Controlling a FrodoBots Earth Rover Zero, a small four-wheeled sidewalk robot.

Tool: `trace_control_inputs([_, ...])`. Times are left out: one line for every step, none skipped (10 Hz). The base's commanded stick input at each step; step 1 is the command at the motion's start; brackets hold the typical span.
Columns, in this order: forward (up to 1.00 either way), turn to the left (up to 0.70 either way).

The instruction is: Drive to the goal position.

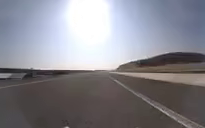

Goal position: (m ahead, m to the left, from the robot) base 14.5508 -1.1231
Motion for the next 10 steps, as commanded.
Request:
trace_control_inputs([1.0,0.0])
trace_control_inputs([1.0,0.04])
trace_control_inputs([1.0,0.09])
trace_control_inputs([1.0,0.19])
trace_control_inputs([1.0,0.3])
trace_control_inputs([1.0,0.35])
trace_control_inputs([1.0,0.0])
trace_control_inputs([1.0,0.0])
trace_control_inputs([1.0,0.01])
trace_control_inputs([1.0,0.01])
